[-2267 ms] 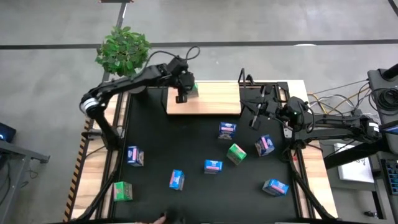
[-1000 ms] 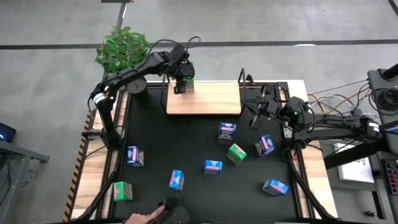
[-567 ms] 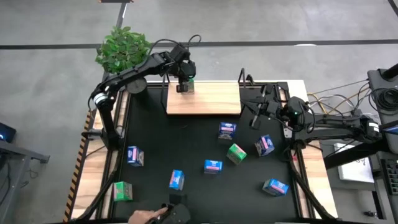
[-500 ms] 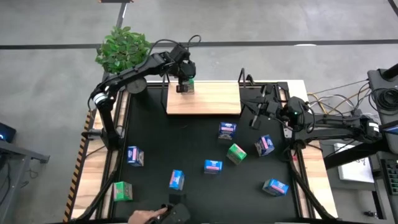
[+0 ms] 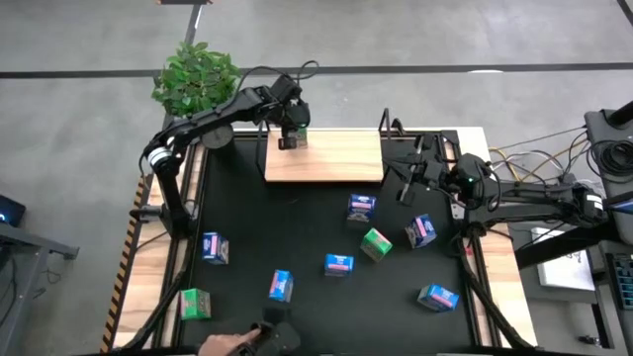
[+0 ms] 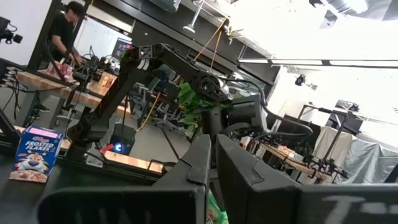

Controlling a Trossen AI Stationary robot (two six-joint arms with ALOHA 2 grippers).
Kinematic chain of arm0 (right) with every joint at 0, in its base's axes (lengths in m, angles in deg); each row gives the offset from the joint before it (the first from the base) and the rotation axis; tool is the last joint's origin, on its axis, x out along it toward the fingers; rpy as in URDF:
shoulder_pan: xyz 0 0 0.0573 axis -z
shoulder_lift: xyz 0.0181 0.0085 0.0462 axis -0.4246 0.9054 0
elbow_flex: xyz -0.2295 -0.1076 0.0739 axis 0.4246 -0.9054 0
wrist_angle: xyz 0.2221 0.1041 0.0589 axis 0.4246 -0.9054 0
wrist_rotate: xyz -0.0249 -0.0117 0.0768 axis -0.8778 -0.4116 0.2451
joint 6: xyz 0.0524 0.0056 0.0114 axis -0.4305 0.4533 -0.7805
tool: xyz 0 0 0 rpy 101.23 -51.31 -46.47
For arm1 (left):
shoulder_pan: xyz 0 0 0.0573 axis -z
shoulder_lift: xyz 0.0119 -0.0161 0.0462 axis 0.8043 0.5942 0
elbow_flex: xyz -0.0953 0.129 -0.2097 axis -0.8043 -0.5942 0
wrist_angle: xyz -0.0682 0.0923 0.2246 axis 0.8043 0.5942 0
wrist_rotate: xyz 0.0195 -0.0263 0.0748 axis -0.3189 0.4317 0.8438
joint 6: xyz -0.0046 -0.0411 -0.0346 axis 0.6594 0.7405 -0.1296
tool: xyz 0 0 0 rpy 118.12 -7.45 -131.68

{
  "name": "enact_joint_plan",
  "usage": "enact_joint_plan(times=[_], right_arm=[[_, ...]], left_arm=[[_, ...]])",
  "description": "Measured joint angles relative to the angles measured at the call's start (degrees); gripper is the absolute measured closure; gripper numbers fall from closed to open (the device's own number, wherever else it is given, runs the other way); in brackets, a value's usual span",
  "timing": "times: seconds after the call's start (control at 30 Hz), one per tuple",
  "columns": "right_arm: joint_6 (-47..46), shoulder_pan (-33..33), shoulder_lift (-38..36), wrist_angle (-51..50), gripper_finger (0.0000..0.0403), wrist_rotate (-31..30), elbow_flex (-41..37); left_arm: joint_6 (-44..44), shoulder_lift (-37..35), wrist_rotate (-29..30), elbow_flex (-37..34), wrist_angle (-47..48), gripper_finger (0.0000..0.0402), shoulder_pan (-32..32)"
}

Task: Stack cereal on shelf
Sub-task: Put the top green cereal box on the shelf

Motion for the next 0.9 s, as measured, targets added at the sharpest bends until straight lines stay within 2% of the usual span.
enact_joint_plan(times=[0.1,0.9], right_arm=[[0.0,0.0,0.0,0.0,0.0385,0.0,0.0],[0.0,0.0,0.0,0.0,0.0385,0.0,0.0]], left_arm=[[-1.6,0.0,2.0,0.0,1.4,0.0401,-0.4],[-0.9,-2.9,2.3,-0.2,5.6,0.0402,-0.5]])
